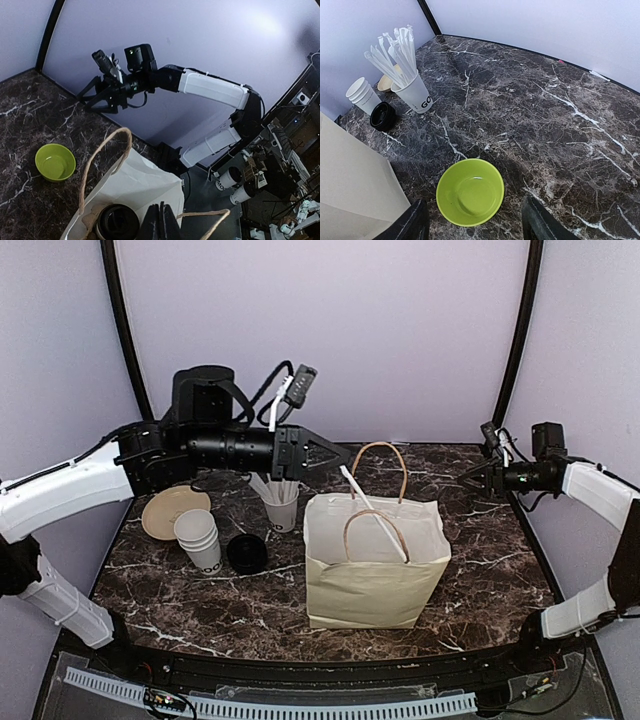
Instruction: Pack the takeout coffee
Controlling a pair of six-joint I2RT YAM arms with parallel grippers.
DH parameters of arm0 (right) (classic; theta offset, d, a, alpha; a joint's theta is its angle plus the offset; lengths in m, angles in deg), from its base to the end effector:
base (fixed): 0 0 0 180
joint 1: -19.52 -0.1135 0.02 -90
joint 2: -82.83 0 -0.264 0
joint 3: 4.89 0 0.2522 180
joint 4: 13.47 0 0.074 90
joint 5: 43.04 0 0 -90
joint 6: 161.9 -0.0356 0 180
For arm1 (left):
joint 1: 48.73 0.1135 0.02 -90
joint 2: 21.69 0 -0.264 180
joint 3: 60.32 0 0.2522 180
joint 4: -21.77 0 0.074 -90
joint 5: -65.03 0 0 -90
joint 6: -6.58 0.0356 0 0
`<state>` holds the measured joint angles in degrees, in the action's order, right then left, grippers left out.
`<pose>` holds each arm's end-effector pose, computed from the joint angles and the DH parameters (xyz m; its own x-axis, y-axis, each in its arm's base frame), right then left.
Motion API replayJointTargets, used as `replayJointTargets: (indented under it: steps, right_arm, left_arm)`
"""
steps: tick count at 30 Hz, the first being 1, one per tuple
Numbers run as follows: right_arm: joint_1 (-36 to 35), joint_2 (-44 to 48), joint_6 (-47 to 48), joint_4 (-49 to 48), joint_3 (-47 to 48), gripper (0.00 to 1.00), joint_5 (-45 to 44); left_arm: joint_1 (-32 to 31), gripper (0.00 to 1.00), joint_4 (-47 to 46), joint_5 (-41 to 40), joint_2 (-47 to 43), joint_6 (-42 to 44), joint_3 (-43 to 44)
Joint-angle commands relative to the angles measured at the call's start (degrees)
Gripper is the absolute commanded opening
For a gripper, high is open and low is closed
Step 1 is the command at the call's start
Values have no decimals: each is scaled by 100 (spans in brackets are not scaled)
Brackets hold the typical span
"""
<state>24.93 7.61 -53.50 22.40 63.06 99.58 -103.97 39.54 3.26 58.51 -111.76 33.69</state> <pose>0.2740 0.0025 0.2715 -0.4818 -0.1469 -0.8639 -0.7083 0.6457 0.2852 0.1715 -0.2767 0.4266 -0.5060 -0.0045 -0.8625 0.8552 0.1278 -0.5023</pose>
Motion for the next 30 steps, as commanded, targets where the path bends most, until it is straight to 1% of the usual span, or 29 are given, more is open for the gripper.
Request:
replayJointTargets:
  steps: [1,2,3,4,5,6,7,8,9,10,14,17,19,20,22,25,27,30]
  right_arm:
    - [22,-67,111,20,68,63,-9]
    - [20,-75,122,28,68,63,-7]
    - [21,-80,130,36,72,63,0]
    - [21,-86,139,37,77,63,9]
    - [20,-89,143,39,79,63,32]
    - [21,-94,142,41,86,63,55]
    - [19,-104,144,45,87,63,67]
    - [20,-113,142,52,94,63,79]
    - [17,-119,151,67,102,63,89]
    - [19,-127,162,84,109,63,91]
    - [19,-131,209,127,123,63,77]
    - [21,-124,200,131,121,63,64]
    - [21,-132,205,132,120,63,68]
    - [15,-133,210,133,119,63,65]
    - [20,-142,210,134,115,63,64]
    - [14,-151,219,127,114,63,65]
    - [21,-155,220,135,109,63,55]
    - [21,-164,230,149,109,63,49]
  left_arm:
    - [-208,21,-203,-238,229,237,282]
    - [-211,29,134,-421,227,314,330]
    - [-214,42,310,-580,186,558,436]
    - [-214,46,664,-948,45,698,490]
    - [-210,55,813,-1213,-50,964,571]
    - [-208,61,1111,-1878,-251,1077,597]
    - [-169,64,1265,-2223,-343,1292,670]
    - [-126,66,1573,-2930,-478,1382,785]
    - [-15,66,1720,-3219,-527,1537,836]
    - [48,66,2014,-3783,-595,1583,936]
    - [905,60,2695,-4684,-543,1657,953]
    - [1293,59,2741,-4841,-345,1748,784]
    - [1482,56,2635,-4855,-165,1796,671]
    - [1609,53,2611,-4752,-98,1814,649]
    - [1787,52,2543,-4499,110,1857,643]
    - [2044,59,2576,-3954,487,1862,741]
    - [2217,62,2570,-3794,672,1855,804]
    - [2475,63,2463,-3344,950,1828,805]
